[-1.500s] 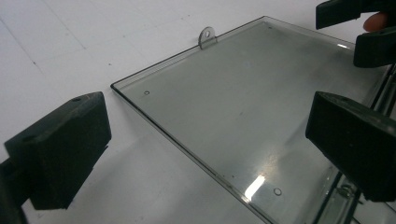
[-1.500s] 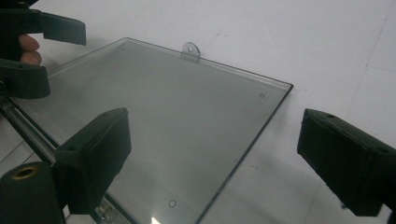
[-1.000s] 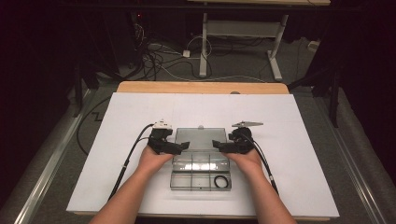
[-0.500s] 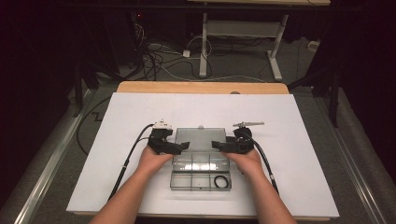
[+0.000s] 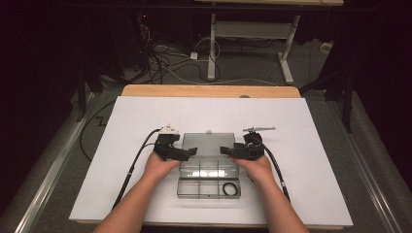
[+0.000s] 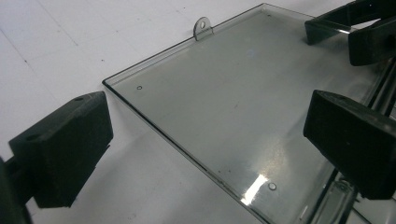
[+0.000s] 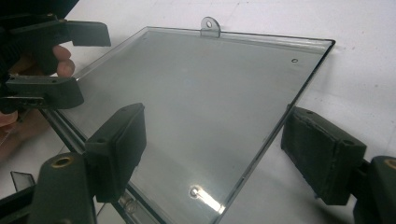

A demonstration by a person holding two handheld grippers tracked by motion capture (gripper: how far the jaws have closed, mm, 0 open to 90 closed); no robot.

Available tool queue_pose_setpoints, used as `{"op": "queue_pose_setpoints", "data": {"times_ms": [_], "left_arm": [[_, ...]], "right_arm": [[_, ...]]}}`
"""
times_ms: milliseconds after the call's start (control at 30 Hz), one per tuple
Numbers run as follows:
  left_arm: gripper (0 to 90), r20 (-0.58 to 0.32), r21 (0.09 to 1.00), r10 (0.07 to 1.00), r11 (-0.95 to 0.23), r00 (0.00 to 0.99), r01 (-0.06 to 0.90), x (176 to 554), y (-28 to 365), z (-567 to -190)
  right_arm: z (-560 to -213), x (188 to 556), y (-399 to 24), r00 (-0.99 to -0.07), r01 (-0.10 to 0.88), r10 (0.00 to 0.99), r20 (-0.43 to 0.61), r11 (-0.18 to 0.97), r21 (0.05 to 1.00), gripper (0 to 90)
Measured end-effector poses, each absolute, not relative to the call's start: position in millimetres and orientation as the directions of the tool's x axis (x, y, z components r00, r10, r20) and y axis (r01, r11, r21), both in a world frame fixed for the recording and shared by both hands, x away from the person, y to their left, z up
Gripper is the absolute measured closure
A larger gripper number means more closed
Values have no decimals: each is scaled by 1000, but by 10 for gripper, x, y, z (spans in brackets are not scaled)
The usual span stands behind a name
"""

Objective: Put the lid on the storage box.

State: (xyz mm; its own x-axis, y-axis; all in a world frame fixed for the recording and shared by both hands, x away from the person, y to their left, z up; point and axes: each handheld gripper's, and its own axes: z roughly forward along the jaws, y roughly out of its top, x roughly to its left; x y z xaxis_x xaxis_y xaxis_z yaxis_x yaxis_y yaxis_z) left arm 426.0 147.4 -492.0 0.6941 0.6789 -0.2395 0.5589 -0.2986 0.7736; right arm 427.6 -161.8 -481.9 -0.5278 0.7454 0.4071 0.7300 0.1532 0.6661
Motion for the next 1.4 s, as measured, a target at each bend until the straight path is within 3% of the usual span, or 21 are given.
{"op": "queue_pose_setpoints", "data": {"times_ms": [433,733,1400], "left_arm": [[14,-272,768,667,-284,694,575,4249,1520,-4894],[194,-296,781,617,-283,729,556,4198,1516,-4847],[415,-237,833,605,-277,760,480,4093,1570,-4757]], "right_arm": [[-4782,4204,-1611,-555,657,761,335,154,738,309],[-4725,4123,-1626,-584,572,769,260,162,804,410],[-4571,3975,-1725,-607,466,781,145,202,862,630]]}}
